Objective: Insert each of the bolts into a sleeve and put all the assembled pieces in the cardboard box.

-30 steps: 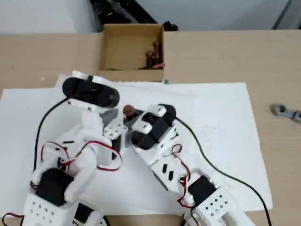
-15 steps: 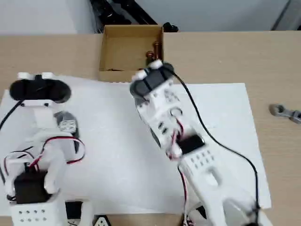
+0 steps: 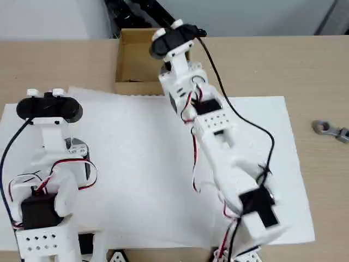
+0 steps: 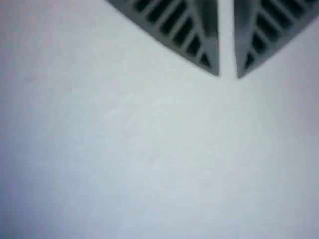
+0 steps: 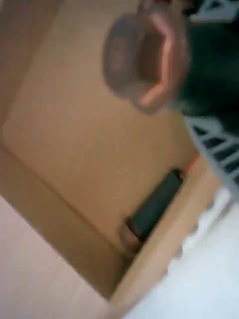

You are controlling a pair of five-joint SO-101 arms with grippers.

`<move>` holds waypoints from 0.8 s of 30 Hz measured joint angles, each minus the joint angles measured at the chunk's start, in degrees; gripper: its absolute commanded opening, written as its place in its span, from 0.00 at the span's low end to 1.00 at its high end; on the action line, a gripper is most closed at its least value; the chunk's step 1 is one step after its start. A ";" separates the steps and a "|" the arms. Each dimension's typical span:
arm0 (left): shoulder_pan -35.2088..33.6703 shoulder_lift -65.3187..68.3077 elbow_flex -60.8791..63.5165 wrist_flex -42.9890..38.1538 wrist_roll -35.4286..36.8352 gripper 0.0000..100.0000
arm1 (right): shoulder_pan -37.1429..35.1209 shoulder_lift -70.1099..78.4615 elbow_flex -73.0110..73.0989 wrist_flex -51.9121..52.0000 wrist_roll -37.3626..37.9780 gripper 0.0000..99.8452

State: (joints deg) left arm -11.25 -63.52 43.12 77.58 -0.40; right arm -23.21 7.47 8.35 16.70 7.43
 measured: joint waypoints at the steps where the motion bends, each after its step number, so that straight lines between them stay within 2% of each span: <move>1: 0.00 0.00 0.00 0.00 0.00 0.01 | 0.09 2.20 -2.20 0.00 1.14 0.00; 10: 0.00 0.00 0.00 0.00 0.00 0.01 | 1.76 21.10 -19.60 0.09 3.16 0.01; 13: 0.00 0.00 0.18 0.00 0.00 0.01 | 2.37 22.07 -21.27 0.79 3.16 0.07; 17: 0.00 0.00 0.18 0.18 0.00 0.01 | 2.46 21.71 -21.54 7.56 1.85 0.16; 20: 0.00 0.00 0.18 1.49 0.00 0.01 | 2.64 19.78 -21.54 14.77 -2.64 0.16; 24: 0.00 0.00 0.18 2.90 0.00 0.01 | 3.08 15.65 -21.63 21.19 -2.73 0.16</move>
State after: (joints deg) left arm -11.25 -63.52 43.30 80.48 -0.40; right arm -20.13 23.12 -13.27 37.89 4.70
